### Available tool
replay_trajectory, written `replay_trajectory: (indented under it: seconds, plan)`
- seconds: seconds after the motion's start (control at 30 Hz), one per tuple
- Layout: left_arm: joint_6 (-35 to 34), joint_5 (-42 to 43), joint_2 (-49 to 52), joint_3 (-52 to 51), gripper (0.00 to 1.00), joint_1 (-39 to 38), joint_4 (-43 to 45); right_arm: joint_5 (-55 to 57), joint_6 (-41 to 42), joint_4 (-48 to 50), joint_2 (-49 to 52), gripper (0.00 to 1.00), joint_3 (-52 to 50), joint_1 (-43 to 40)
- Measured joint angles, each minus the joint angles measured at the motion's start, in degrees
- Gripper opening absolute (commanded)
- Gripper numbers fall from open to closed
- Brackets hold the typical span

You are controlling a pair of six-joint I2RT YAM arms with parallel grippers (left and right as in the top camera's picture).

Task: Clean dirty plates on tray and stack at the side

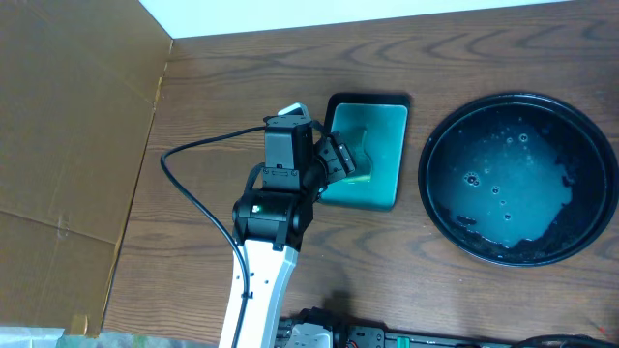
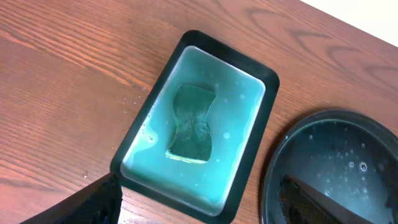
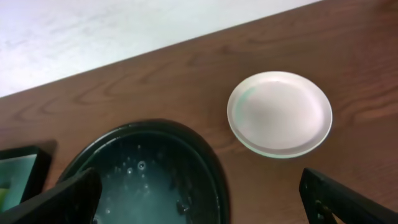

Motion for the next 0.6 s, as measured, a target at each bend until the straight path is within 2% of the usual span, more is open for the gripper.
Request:
replay_trajectory:
  seconds: [0.3,0.6]
  plan:
    - [0.0,0.0,0.1,0.0,0.82,0.0,0.0,0.0,-0.4,-1.3,1.5,0.99,0.0,0.0]
    - [0.0,0.0,0.1,0.0,0.82,0.0,0.0,0.0,-0.4,-6.7,2.1,0.99,0.0,0.0]
